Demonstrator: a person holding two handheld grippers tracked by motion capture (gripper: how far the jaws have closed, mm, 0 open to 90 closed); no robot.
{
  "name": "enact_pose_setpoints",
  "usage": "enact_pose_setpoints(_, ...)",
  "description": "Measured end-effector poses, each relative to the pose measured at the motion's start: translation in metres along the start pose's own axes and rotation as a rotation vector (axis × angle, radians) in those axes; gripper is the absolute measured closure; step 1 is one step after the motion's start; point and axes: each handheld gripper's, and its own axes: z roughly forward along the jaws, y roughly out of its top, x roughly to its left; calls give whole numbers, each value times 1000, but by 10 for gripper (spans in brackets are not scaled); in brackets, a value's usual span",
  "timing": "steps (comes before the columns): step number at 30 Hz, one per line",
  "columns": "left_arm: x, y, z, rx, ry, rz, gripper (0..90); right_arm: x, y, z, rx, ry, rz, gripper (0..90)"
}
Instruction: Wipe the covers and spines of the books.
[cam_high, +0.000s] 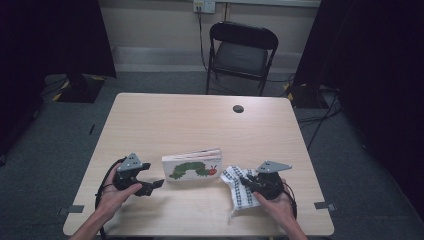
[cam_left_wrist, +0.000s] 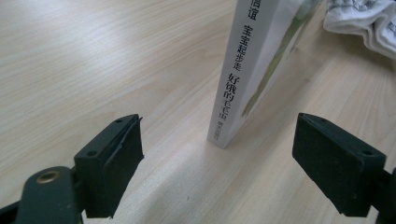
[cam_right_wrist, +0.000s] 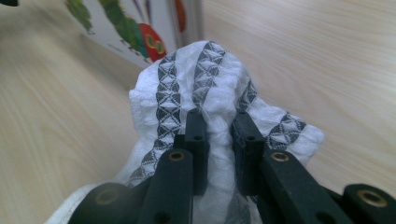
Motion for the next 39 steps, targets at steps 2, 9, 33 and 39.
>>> enact_pose_setpoints(2,0,0,0,-4,-1,0,159,7,1,4,3,17,-10,795)
enact_pose_setpoints(9,-1,0,1,0,4,0,159,26,6,22,22,63,-30,796)
enact_pose_setpoints(33,-2,2,-1,-33,14,-33,168,95,33,94,27,173,-69,791)
enact_pose_setpoints(39,0,1,-2,-33,0,-38,183,103,38,106,31,198,-79,787)
